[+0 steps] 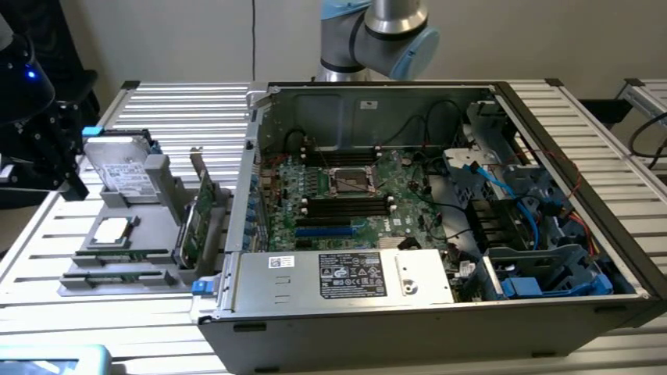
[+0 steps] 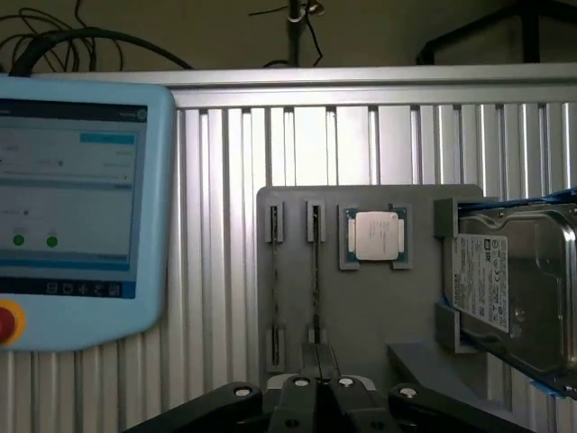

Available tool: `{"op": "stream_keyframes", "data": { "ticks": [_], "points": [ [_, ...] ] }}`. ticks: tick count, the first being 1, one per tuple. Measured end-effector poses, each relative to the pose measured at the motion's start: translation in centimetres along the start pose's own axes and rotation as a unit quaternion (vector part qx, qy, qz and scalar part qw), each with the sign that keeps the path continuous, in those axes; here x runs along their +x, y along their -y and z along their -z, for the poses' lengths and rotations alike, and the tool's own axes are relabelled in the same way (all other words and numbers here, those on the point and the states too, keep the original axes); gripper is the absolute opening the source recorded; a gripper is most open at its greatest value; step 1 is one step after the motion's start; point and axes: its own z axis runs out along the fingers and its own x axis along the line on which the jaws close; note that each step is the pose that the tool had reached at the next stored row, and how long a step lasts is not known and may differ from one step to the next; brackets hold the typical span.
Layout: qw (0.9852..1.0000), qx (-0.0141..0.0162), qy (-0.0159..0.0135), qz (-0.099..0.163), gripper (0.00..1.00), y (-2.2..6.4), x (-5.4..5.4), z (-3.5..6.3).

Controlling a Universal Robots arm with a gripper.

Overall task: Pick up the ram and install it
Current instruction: 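Pick up the ram and move it above insertion slot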

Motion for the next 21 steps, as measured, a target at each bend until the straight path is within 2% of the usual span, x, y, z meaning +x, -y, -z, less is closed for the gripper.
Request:
{"op": "stream_keyframes", "data": {
  "ticks": [4, 7, 8, 9, 14, 21],
  "points": [
    [1.0, 0.0, 0.0, 0.0, 0.12, 0.0, 0.0, 0.0],
    [1.0, 0.0, 0.0, 0.0, 0.3, 0.0, 0.0, 0.0],
    [1.0, 0.0, 0.0, 0.0, 0.3, 0.0, 0.0, -0.01],
    [1.0, -0.0001, -0.0001, 0.0, 0.36, 0.0, 0.0, -0.02],
    [1.0, 0.0004, 0.0, 0.002, 0.36, 0.01, 0.0, -0.49],
    [1.0, 0.0005, -0.0002, 0.008, 0.36, -0.14, 0.1, -1.75]
  ]
}}
